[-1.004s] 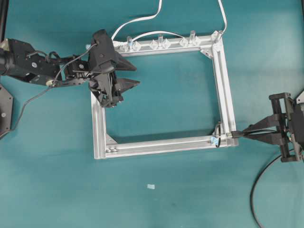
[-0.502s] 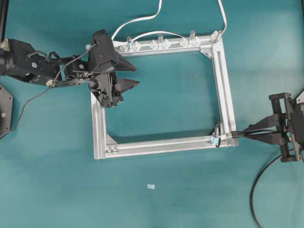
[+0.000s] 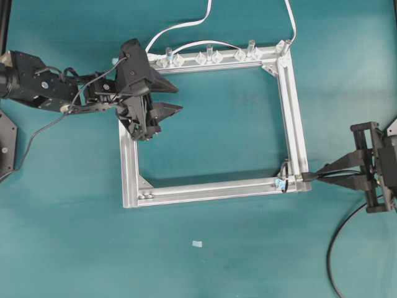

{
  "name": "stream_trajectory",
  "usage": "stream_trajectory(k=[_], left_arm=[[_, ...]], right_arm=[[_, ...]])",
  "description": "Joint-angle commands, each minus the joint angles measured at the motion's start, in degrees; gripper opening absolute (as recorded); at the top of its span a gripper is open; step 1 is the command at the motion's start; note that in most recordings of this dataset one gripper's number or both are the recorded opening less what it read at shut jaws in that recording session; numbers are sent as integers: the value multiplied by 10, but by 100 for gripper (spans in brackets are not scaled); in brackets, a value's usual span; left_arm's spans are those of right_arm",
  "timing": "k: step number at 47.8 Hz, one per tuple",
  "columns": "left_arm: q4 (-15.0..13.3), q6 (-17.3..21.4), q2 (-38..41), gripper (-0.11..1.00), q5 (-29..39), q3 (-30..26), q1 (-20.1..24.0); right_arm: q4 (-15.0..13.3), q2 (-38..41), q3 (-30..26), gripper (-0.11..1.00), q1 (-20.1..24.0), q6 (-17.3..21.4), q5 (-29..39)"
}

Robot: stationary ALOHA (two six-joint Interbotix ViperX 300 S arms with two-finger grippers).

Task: Insert the wire through the string loop located on the right side.
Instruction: 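Push the USB plug through the zip-tie loop with the right gripper, then move the left gripper to the plug emerging from the loop and grasp it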

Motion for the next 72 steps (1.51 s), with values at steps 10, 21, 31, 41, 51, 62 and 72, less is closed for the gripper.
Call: stream_trajectory(k=[10, 21, 31, 41, 51, 62, 72], left_arm=[[1, -3, -14, 56, -4, -15, -2], [1, -3, -15, 56, -4, -16, -2], [1, -3, -14, 56, -4, -21, -8], [1, -3, -14, 56, -3, -25, -25], [1, -3, -8, 56, -3, -30, -45], [1, -3, 1, 56, -3, -47, -57], [1, -2, 14, 56, -3, -76, -77]], right_arm=[[-5, 44, -37, 12, 0, -2, -3], [-9, 85, -56, 12, -1, -2, -15], [-9, 122, -76, 12, -11, -3, -28], [-9, 148, -100, 12, -33, -4, -28], [-9, 161, -114, 12, -44, -16, -28], [-9, 171, -124, 12, -47, -17, -28], [-9, 171, -124, 12, -47, -17, -28]])
